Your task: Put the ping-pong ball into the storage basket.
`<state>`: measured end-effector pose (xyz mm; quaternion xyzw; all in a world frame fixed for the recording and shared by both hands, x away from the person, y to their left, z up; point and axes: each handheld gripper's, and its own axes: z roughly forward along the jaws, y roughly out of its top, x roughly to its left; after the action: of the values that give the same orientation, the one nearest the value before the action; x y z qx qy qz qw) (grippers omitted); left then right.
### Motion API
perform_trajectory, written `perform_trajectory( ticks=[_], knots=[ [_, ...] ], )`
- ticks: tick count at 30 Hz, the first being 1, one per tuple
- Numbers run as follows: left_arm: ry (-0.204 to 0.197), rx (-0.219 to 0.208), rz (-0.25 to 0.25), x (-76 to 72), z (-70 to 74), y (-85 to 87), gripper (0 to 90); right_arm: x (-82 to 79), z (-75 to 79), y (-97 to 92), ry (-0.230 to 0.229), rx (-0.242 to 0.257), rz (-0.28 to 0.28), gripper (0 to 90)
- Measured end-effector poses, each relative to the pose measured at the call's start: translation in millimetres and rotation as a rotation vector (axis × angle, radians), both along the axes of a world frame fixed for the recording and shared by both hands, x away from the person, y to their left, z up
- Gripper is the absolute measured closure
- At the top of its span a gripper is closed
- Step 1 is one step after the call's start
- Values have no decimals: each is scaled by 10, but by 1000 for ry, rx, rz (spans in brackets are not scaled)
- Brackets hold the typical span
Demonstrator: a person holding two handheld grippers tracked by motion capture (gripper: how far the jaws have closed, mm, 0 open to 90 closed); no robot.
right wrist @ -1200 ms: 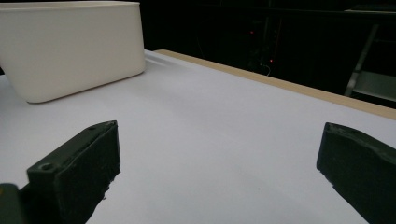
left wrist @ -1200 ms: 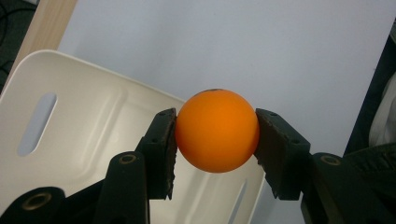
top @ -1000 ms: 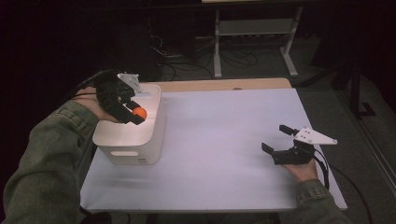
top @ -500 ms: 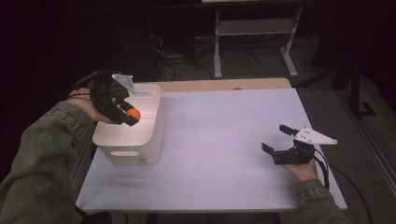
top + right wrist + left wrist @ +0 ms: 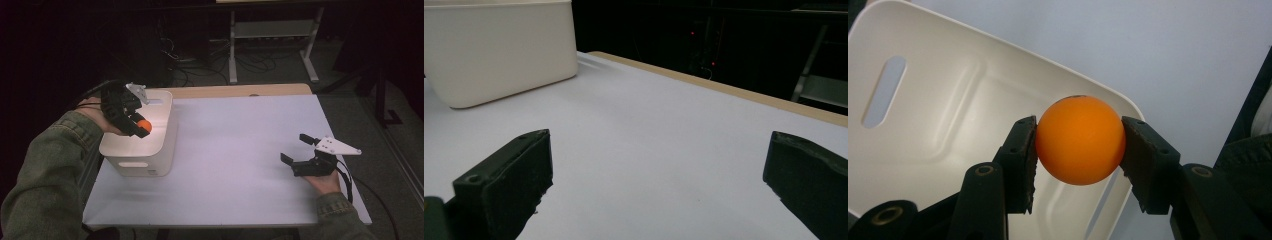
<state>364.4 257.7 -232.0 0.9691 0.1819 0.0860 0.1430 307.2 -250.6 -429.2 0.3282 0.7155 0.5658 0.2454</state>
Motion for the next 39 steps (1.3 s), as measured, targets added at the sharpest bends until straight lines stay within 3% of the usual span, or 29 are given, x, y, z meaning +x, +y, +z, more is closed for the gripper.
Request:
perform_trajectory(
  ticks=[39],
  knots=[
    [64, 54, -3, 89, -472, -20, 506, 2, -3, -4, -2, -8, -2, 0]
  ],
)
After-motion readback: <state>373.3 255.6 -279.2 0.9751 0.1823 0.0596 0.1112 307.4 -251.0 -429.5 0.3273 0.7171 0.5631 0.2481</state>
